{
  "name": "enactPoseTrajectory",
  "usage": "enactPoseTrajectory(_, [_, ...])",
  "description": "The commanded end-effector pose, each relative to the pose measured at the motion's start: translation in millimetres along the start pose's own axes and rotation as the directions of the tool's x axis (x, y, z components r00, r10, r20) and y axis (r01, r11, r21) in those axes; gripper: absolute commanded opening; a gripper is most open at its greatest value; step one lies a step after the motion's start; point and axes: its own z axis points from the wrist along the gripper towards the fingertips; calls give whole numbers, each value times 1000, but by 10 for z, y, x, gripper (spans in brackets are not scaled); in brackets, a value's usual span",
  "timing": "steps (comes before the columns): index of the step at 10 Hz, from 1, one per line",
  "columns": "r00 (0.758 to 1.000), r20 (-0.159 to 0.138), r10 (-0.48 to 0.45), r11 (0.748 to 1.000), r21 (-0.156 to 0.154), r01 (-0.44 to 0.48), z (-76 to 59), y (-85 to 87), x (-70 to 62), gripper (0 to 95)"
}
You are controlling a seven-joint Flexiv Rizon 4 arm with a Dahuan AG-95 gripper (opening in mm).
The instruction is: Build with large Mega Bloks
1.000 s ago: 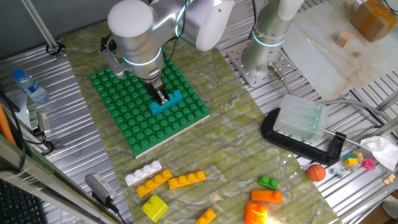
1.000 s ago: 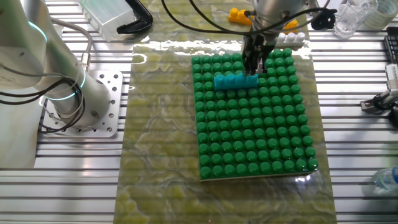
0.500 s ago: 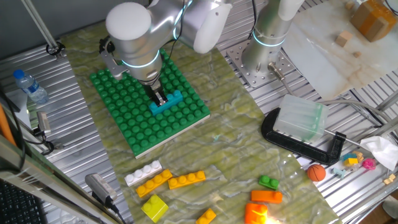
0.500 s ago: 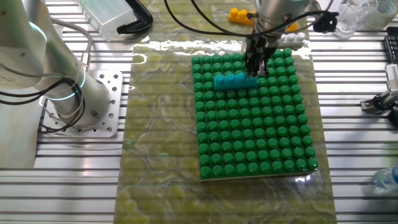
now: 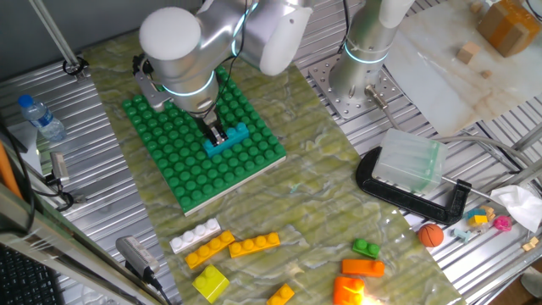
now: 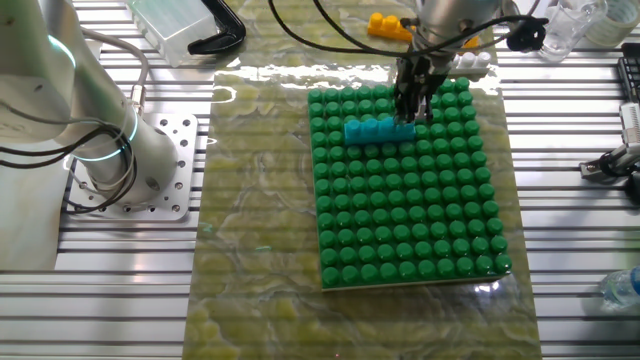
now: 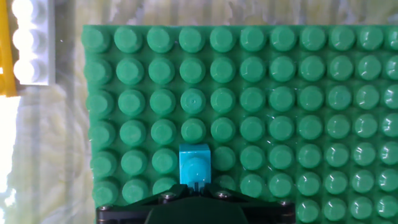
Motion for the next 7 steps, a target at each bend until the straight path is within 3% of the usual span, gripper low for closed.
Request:
enactPoseTrajectory(1, [1000,12,-6,1000,-1,6,-86,8,57,0])
enactPoseTrajectory(3, [1000,29,-12,1000,7,11,-231,54,117,0])
enactPoseTrajectory(7, [1000,17,4,1000,10,-4,-640,290,118,0])
